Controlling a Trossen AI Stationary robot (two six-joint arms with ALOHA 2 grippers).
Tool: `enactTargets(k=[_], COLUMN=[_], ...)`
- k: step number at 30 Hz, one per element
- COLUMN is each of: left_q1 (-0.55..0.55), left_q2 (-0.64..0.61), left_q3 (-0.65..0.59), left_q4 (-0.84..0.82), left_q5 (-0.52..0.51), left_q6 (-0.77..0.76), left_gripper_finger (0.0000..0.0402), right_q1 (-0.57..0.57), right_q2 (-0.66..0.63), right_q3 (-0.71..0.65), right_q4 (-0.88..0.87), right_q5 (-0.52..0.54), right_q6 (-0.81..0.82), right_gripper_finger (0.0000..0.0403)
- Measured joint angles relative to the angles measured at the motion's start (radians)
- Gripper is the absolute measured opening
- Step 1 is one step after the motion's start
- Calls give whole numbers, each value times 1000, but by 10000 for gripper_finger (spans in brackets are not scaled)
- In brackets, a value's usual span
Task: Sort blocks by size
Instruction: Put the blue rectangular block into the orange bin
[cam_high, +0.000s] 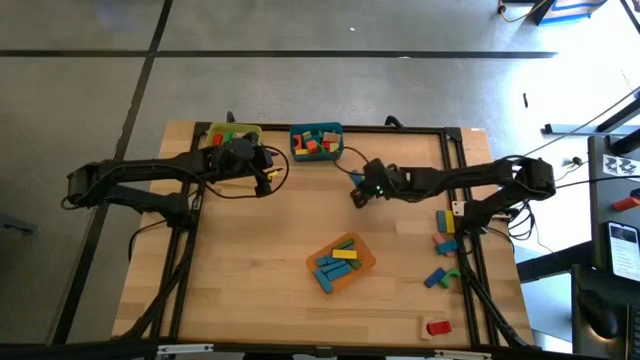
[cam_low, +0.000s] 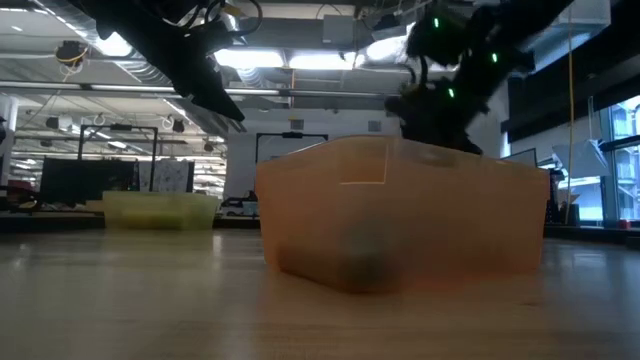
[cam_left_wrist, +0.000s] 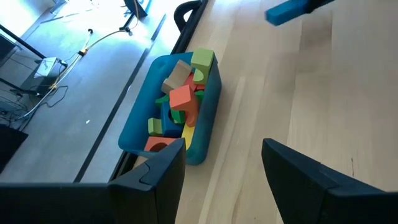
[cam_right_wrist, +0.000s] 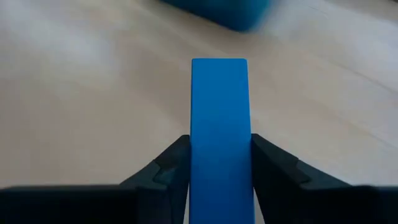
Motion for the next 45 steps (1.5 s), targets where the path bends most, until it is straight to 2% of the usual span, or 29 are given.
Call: enactTargets(k=[8, 15, 24, 31, 37, 45], left_q1=[0, 0, 0, 0, 0, 0], left_q2=[0, 0, 0, 0, 0, 0], left_q3=[0, 0, 0, 0, 0, 0], left_q4=[2, 3, 6, 16, 23, 30], left_q5=[0, 0, 0, 0, 0, 0], left_q6=[0, 0, 0, 0, 0, 0], left_gripper_finger=[196, 196, 196, 196, 196, 196], right_q1=[136, 239, 370, 453, 475, 471], right_q2=[0, -2, -1, 67, 167, 242], right_q3=[126, 154, 154, 154, 154, 154], right_q4=[4, 3, 2, 35, 99, 97], right_q5=[-149, -195, -197, -198, -199, -204], right_q6=[-163, -201, -201, -209, -259, -293], right_gripper_finger=[147, 148, 148, 149, 149, 149])
